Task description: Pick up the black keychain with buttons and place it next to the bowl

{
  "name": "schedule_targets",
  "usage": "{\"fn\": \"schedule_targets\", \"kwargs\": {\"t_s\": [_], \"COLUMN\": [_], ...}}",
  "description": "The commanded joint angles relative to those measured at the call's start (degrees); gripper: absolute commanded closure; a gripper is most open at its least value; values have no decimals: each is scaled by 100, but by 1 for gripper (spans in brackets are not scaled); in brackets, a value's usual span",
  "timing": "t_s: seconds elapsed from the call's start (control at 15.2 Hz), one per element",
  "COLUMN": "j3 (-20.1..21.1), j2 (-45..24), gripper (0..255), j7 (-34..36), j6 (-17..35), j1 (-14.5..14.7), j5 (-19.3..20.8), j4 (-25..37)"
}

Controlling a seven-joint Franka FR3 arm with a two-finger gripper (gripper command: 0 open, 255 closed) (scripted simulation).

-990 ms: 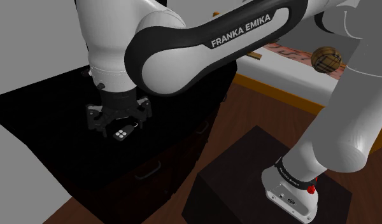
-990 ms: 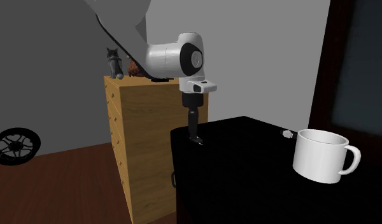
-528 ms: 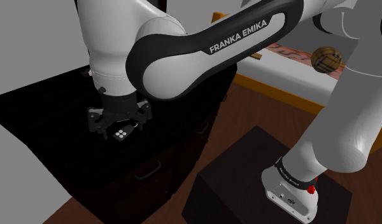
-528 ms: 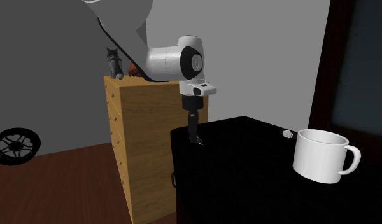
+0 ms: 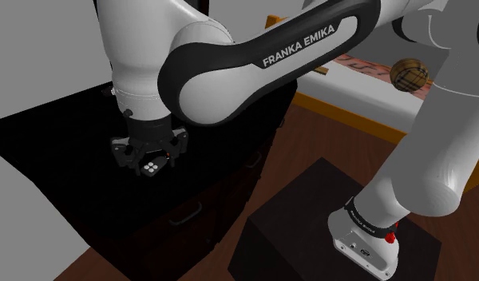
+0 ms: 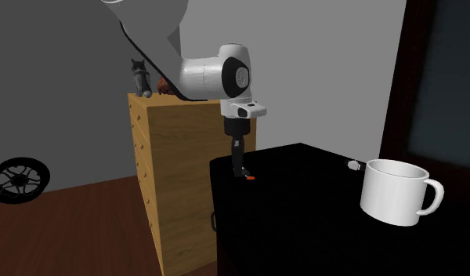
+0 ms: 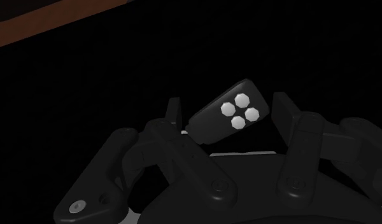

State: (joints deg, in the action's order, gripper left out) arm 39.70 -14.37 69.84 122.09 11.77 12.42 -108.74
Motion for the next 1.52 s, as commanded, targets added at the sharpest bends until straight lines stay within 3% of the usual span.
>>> {"fn": "schedule_targets", "kwargs": {"t_s": [0.0,1.45], "j3": [0,125], "j2": [0,444], "gripper": [255,255], "j7": [0,-299], "j6": [0,-1399], "j1": [0,-77], "j5": [0,-409], "j4": [0,1076]}}
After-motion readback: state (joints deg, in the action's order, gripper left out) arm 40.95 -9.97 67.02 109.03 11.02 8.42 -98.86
